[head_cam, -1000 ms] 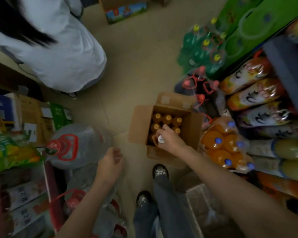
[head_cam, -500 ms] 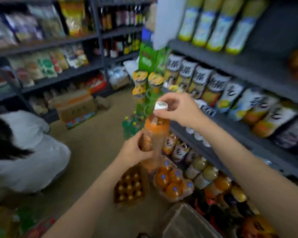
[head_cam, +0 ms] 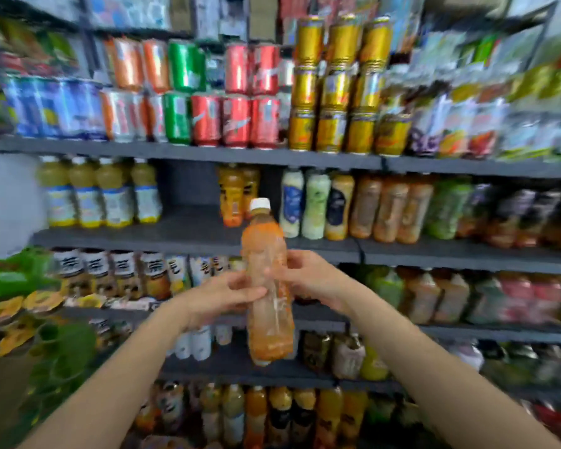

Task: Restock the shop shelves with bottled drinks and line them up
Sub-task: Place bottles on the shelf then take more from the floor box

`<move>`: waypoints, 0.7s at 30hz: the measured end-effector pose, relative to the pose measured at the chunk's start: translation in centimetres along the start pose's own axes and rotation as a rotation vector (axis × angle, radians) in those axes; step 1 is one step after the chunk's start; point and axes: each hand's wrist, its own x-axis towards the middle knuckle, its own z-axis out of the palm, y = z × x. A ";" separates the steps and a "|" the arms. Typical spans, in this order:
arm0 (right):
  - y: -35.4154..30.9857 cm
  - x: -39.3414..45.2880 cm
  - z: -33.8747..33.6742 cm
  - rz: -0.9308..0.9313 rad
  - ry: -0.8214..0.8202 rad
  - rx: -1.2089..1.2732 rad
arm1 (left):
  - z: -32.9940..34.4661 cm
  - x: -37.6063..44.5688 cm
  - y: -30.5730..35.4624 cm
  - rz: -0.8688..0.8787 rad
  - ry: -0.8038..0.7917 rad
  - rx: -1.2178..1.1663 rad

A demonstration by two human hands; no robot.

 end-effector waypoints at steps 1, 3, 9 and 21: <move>0.7 -0.8 -1.6 -0.002 0.080 -0.032 | 1.5 1.9 0.9 0.031 -0.025 0.114; 2.4 -2.1 -5.4 -0.012 0.200 -0.035 | 4.8 5.7 2.3 0.087 -0.081 0.250; 6.7 -3.3 -19.4 -0.078 0.575 -0.372 | 13.9 17.4 5.6 0.267 0.087 0.425; 16.8 3.7 -39.2 0.228 0.941 -0.295 | 19.8 31.1 4.6 0.068 0.339 0.673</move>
